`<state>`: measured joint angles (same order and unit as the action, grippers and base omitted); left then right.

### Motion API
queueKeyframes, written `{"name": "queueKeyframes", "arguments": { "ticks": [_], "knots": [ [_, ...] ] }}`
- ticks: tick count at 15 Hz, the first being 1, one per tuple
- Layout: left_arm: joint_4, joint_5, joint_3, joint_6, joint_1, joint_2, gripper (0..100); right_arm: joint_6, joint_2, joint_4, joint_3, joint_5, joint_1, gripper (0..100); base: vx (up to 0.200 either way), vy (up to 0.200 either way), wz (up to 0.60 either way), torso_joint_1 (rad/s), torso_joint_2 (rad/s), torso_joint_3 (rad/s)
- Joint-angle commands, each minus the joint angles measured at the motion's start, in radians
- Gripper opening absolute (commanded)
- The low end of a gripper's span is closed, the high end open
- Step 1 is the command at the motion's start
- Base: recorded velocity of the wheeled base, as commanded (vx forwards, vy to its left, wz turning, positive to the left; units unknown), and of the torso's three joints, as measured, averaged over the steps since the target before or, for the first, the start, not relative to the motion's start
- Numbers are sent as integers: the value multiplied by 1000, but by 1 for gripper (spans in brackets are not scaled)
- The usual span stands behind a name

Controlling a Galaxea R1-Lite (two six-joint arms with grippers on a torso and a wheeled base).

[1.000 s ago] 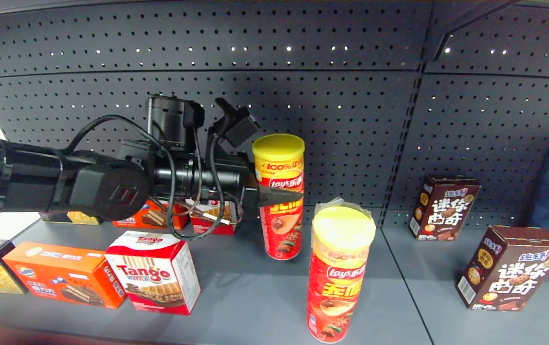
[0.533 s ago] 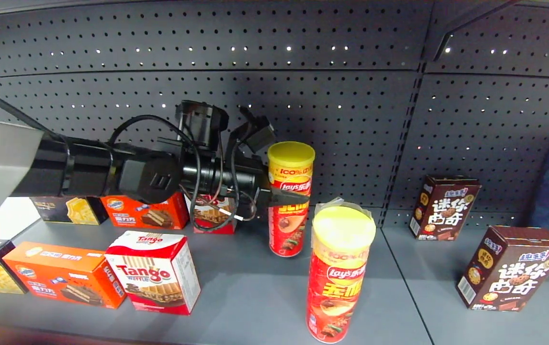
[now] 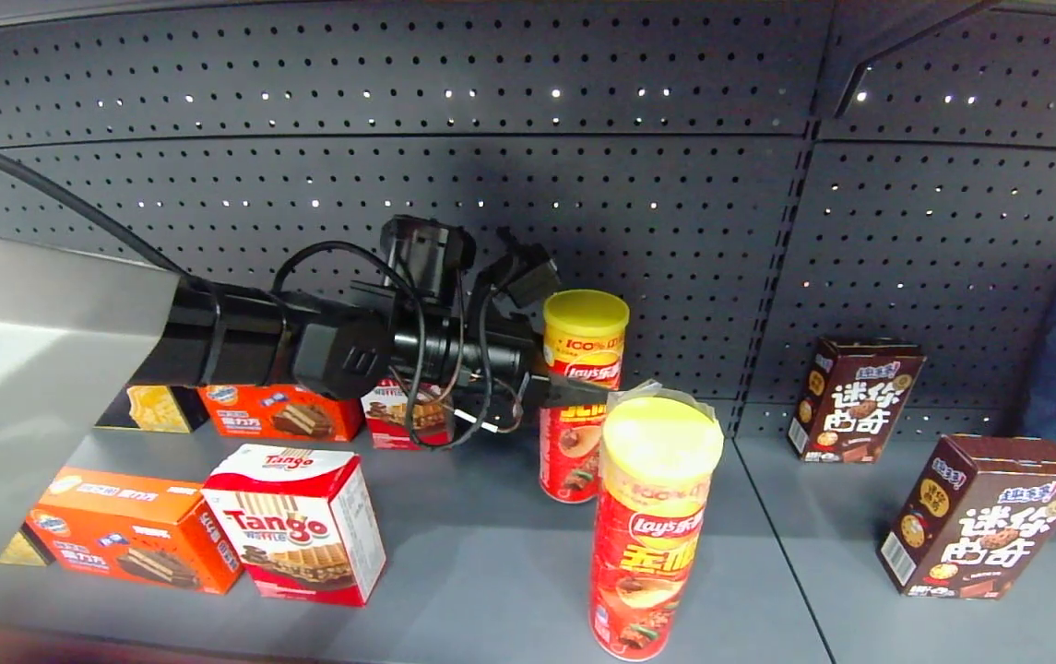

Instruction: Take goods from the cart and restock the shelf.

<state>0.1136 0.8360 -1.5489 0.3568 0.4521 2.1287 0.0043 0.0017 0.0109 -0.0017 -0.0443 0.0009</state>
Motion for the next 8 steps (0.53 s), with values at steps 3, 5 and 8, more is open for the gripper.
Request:
{"name": "queueKeyframes", "arguments": {
  "ticks": [3, 5, 8],
  "knots": [
    [1, 2, -66, -18, 2, 59, 0, 0, 0, 0, 0, 0, -1, 100, 0, 0, 0, 0, 0, 0],
    [1, 2, -86, -39, 10, 73, 0, 0, 0, 0, 0, 0, -1, 100, 0, 0, 0, 0, 0, 0],
    [1, 0, -122, -58, 14, 99, 0, 0, 0, 0, 0, 0, -1, 100, 0, 0, 0, 0, 0, 0]
  ]
}}
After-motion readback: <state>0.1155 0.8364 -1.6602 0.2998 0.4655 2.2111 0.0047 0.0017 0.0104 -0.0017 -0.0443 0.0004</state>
